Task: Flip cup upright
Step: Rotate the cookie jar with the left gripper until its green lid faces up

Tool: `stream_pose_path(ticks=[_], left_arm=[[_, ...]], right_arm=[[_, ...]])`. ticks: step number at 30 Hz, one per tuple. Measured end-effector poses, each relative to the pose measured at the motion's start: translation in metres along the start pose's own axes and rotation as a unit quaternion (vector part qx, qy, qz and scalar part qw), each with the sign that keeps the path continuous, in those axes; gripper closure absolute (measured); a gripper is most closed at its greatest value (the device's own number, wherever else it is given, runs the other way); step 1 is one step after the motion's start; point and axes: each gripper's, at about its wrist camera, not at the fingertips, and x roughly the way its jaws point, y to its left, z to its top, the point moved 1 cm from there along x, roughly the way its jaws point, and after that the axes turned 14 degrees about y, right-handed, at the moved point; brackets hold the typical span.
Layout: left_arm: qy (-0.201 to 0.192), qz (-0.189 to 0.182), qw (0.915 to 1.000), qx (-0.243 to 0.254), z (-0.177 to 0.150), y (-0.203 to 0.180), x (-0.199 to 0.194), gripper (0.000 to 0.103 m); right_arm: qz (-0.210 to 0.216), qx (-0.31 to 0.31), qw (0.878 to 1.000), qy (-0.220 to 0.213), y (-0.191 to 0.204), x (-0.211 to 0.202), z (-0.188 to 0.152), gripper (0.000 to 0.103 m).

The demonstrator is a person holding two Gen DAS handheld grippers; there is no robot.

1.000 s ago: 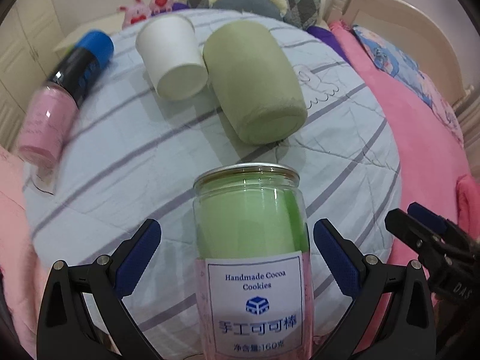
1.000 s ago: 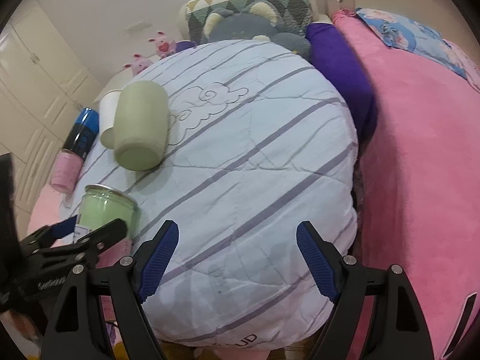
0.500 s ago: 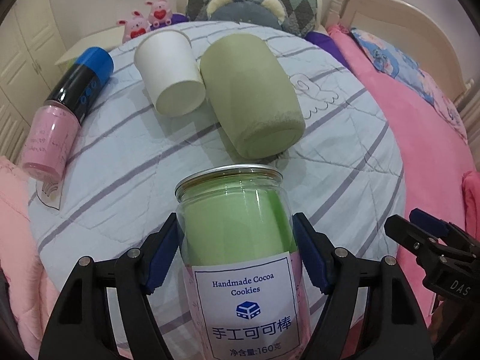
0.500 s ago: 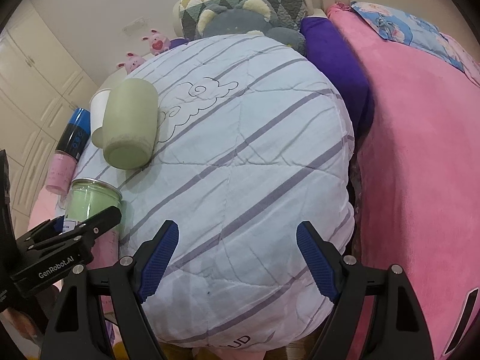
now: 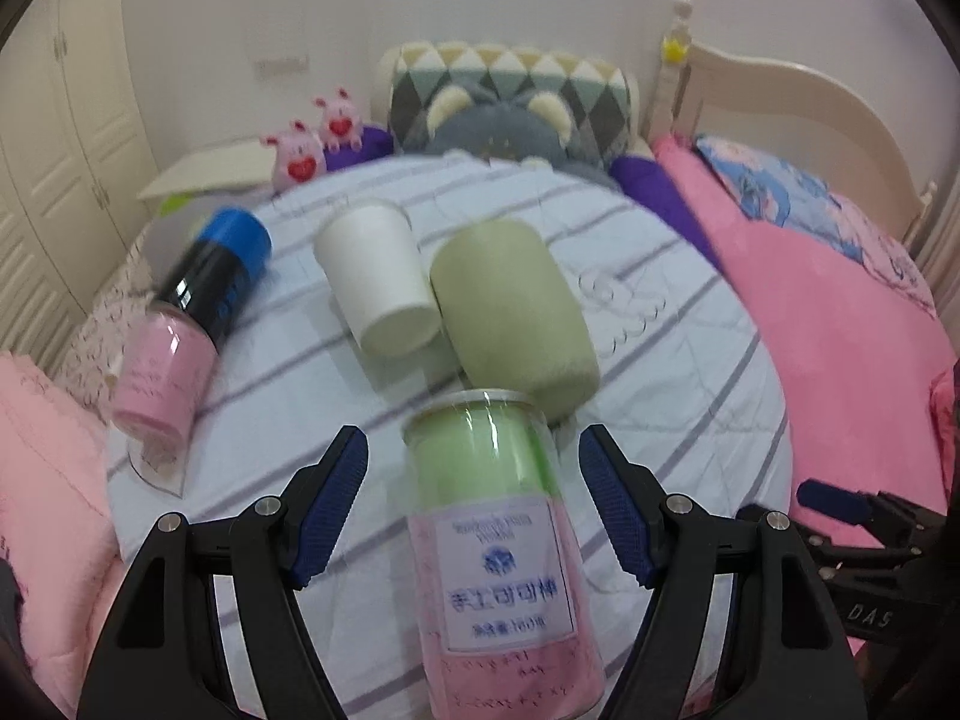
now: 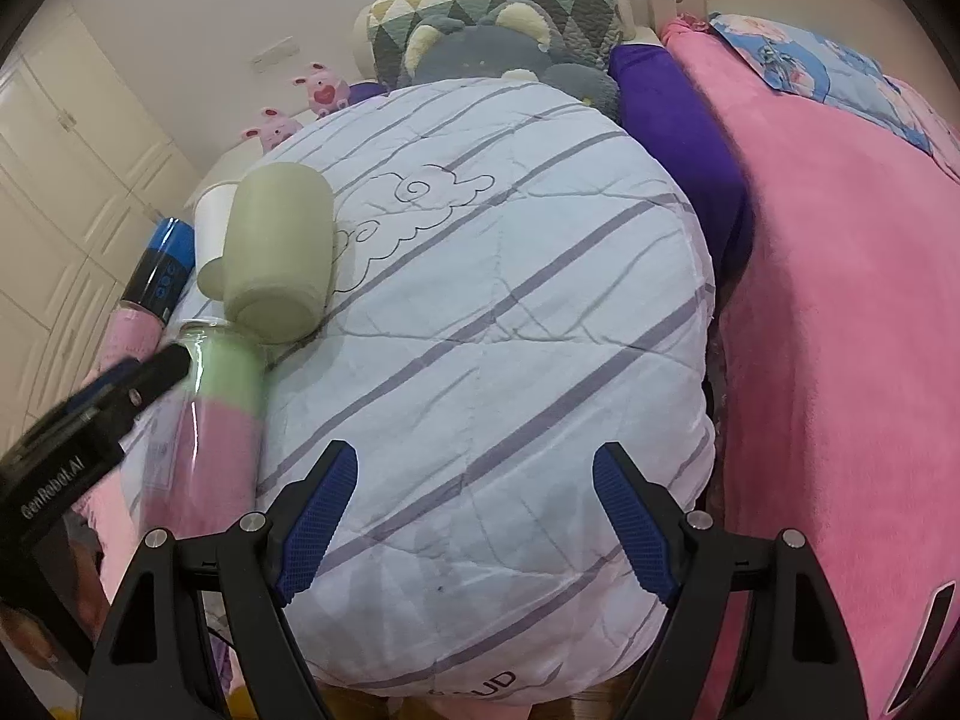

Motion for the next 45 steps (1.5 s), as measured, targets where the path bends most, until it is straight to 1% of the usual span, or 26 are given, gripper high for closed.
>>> stream_pose_path(ticks=[1,3,5,6,7,10,13,17,18,19,20,21,22,24,26,30,33,36,38,40,42,45], left_arm=[[-0.004,-0.003,1.0,0.003,0.0,0.0,-0.002,0.029],[0.012,-0.005,0.9999,0.005,-0.001,0.001,0.002,0.028],[0.031,-0.006,0.9995,0.002,-0.001,0.002,0.01,0.021],[0.042,-0.003,0.9991,0.001,-0.002,0.002,0.014,0.011],[0.048,-0.001,0.9988,-0.001,-0.003,0.002,0.018,0.01],[0.074,-0.004,0.9972,-0.006,0.001,0.0,0.03,0.008],[0.109,-0.005,0.9936,-0.028,0.006,0.0,0.045,0.008],[0.145,-0.004,0.9879,-0.055,0.009,0.003,0.058,0.008],[0.158,-0.007,0.9854,-0.063,0.009,0.004,0.063,0.008],[0.167,-0.015,0.9834,-0.069,0.009,0.006,0.067,0.012],[0.176,-0.023,0.9813,-0.075,0.009,0.007,0.071,0.02],[0.182,-0.032,0.9797,-0.078,0.009,0.008,0.072,0.031],[0.185,-0.035,0.9787,-0.081,0.008,0.009,0.074,0.032],[0.171,-0.018,0.982,-0.079,0.008,0.006,0.069,0.032],[0.159,-0.013,0.9845,-0.072,0.007,0.002,0.063,0.032],[0.136,-0.035,0.9883,-0.06,0.008,0.0,0.048,0.032],[0.106,-0.036,0.9923,-0.053,0.007,0.002,0.034,0.032],[0.068,-0.03,0.9963,-0.045,0.006,0.0,0.017,0.032],[0.047,-0.03,0.9976,-0.041,0.007,0.0,0.011,0.032],[0.036,-0.036,0.9979,-0.04,0.007,0.002,0.008,0.032],[0.015,-0.046,0.9983,-0.034,0.003,0.001,0.004,0.032],[-0.007,-0.04,0.9987,-0.031,-0.004,-0.001,0.003,0.032]], right_arm=[[0.0,-0.001,1.0,0.0,0.001,0.0,0.0,0.021],[0.001,-0.001,1.0,-0.001,0.001,-0.001,-0.001,0.021],[0.0,-0.001,1.0,-0.004,0.002,-0.003,-0.003,0.021],[0.0,0.0,1.0,-0.004,0.001,-0.003,-0.003,0.021],[0.0,0.0,1.0,-0.005,0.001,-0.004,-0.004,0.021],[0.0,0.002,1.0,-0.004,-0.001,-0.003,-0.005,0.021],[0.0,0.005,1.0,0.002,-0.004,-0.001,-0.005,0.021],[0.003,0.008,1.0,0.008,-0.01,0.002,-0.003,0.021],[0.004,0.008,1.0,0.008,-0.011,0.002,-0.003,0.021],[0.005,0.008,1.0,0.009,-0.012,0.003,-0.002,0.021],[0.007,0.009,1.0,0.009,-0.014,0.003,-0.001,0.021],[0.009,0.01,1.0,0.01,-0.015,0.003,0.0,0.021],[0.01,0.01,1.0,0.01,-0.016,0.004,0.0,0.021],[0.011,0.01,1.0,0.011,-0.018,0.004,0.0,0.021],[0.01,0.011,1.0,0.014,-0.02,0.005,-0.001,0.021],[0.013,0.017,1.0,0.014,-0.024,0.005,-0.003,0.021],[0.016,0.02,1.0,0.009,-0.027,0.002,-0.006,0.021],[0.015,0.023,1.0,0.007,-0.027,-0.001,-0.008,0.021],[0.015,0.022,1.0,0.005,-0.026,-0.003,-0.01,0.021],[0.014,0.021,1.0,0.003,-0.025,-0.004,-0.012,0.021],[0.013,0.02,1.0,0.002,-0.024,-0.005,-0.014,0.021],[0.011,0.019,1.0,0.002,-0.023,-0.006,-0.016,0.021]])
